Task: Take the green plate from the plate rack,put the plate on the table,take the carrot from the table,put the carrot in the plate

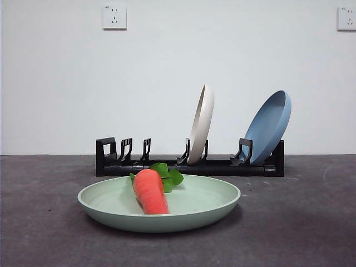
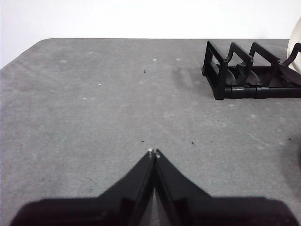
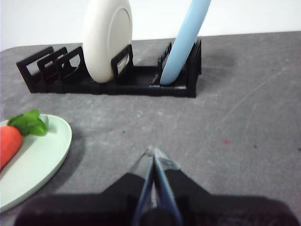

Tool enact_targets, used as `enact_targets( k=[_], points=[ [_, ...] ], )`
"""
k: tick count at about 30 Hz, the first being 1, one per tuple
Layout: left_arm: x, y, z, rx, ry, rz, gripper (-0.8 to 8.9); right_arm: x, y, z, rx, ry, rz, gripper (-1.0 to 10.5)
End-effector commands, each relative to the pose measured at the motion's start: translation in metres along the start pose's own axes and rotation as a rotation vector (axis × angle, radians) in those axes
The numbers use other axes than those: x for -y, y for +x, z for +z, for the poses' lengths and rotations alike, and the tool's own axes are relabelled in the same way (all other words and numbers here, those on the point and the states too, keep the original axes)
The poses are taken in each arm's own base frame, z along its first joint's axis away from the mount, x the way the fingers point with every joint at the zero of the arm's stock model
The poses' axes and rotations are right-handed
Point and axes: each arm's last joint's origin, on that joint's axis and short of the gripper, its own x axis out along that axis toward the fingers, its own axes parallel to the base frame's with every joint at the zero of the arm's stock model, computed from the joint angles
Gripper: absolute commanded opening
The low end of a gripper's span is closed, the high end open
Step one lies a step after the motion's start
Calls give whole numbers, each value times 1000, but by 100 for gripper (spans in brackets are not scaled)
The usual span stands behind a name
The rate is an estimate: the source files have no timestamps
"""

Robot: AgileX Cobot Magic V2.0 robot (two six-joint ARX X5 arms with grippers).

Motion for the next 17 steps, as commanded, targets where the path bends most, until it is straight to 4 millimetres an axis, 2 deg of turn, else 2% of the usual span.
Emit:
enact_targets(
  k=[1,17],
  points=[
    [0,1,-4,-11,-10,4,-3,1,2,-4,-1,17,-2,0],
    [0,1,-4,-11,-10,3,-3,1,2,-4,-1,36,-2,1]
  ],
)
